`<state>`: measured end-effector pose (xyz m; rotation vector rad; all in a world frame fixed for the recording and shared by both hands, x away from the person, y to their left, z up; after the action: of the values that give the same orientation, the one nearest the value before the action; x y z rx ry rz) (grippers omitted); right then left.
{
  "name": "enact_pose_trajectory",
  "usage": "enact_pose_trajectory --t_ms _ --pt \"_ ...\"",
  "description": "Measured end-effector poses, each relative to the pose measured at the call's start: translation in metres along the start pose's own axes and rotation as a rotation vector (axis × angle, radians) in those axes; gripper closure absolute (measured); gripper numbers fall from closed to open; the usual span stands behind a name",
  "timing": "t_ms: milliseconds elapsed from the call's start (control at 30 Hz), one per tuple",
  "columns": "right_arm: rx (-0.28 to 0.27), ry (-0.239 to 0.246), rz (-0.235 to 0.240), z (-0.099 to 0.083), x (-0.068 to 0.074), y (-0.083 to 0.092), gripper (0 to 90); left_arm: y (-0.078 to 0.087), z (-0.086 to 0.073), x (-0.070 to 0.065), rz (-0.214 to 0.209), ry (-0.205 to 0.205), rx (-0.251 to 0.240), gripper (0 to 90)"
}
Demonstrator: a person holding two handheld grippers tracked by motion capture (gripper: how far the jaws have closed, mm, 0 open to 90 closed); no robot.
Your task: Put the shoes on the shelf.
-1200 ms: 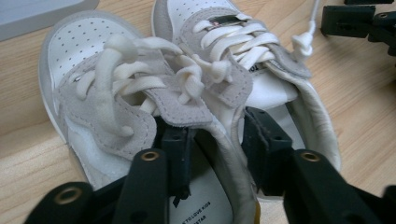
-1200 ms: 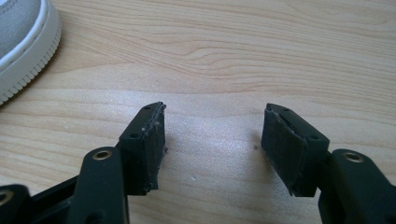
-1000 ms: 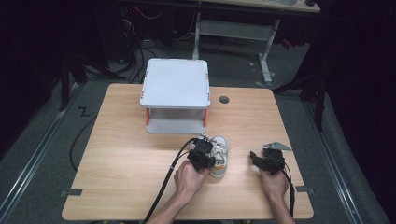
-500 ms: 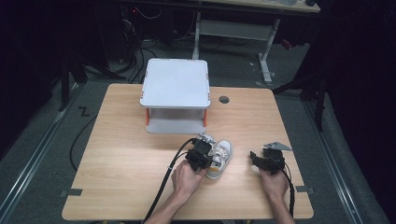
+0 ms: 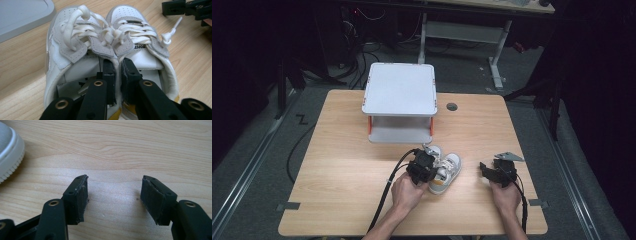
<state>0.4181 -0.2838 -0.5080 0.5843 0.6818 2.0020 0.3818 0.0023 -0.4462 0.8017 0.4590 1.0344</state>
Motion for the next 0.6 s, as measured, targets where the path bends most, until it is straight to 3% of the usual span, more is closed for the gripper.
enact_pose_trajectory --t_ms 300,600 --pt "0.0 0.0 0.001 0.0 0.0 0.0 38.5 0.012 -0.002 0.009 -0.003 -0.002 -0.032 83.0" --pt "0.002 0.005 0.007 0.0 0.0 0.0 37.9 0.025 -0.004 0.028 0.009 0.027 -0.053 83.0"
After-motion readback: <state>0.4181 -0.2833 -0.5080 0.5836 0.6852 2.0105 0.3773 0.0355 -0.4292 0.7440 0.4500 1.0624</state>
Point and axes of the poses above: each handheld gripper's, and its own axes: y roughly backward along the jaws, z roughly out of its top, x roughly to its left, the point moved 1 cm from there along -y, roughly forward along the jaws, and after that the axes turned 13 degrees about z, right-handed, at the moved point
